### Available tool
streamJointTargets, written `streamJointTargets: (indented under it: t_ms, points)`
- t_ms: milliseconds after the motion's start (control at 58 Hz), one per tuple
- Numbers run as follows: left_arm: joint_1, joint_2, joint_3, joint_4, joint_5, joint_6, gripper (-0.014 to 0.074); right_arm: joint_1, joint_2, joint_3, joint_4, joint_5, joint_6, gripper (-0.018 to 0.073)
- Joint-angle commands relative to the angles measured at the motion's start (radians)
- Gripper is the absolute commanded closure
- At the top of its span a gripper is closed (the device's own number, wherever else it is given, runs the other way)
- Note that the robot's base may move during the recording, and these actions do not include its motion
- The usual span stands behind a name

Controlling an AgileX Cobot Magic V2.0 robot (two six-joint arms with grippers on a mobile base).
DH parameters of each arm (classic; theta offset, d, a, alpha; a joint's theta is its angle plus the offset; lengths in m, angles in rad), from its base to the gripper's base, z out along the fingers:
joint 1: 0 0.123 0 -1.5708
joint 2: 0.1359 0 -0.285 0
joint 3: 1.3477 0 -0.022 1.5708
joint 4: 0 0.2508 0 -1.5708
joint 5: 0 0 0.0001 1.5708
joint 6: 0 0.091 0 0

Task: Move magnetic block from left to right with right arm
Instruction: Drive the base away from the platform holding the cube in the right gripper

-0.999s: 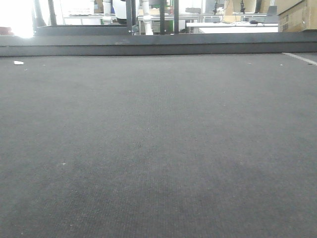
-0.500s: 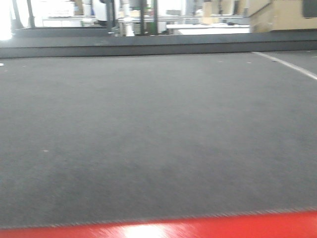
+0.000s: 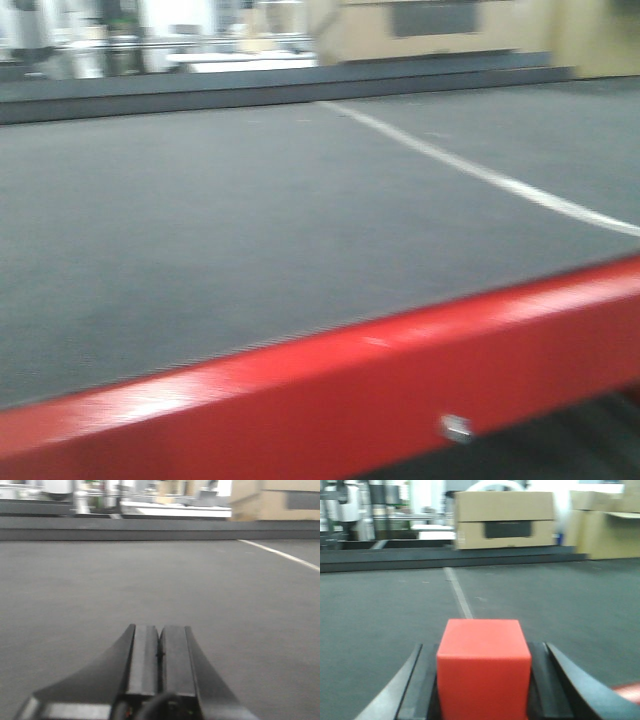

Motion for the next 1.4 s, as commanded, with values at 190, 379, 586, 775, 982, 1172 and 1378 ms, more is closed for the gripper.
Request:
streamJointTargets:
  t_ms: [190,379,586,775,982,1172,1378]
  points:
    - [0.001,-0.012,0.008,-0.003,-0.084,-0.007,0.0722,-0.005,0.011,-0.029,-0.017,-0.086,-0.008,0.0316]
    - [0.001,-0.012,0.008,-0.003,-0.084,-0.007,0.0722,-0.005,0.011,-0.029,-0.017,-0.086,-0.008,0.0316]
    - [0.001,-0.012,0.008,-0.003,-0.084,-0.007,0.0722,-0.005,0.011,-0.029,-0.017,-0.086,-0.008,0.0316]
    - [0.001,-0.012,0.008,-0.003,-0.084,-0.007,0.0722,-0.005,0.011,-0.029,-0.017,-0.086,-0.008,0.0316]
    - [0.001,-0.012,0.008,-0.003,-0.084,-0.007,0.0722,-0.005,0.011,-0.029,-0.017,-0.086,-0.008,0.0316]
    - [0.001,-0.012,0.008,-0.003,-0.084,-0.007,0.0722,-0.005,0.011,-0.029,-0.017,-0.086,-0.008,0.0316]
    - [0.001,-0.012,0.008,-0.003,-0.084,-0.007,0.0722,-0.005,0.011,-0.029,-0.017,-0.086,-0.008,0.0316]
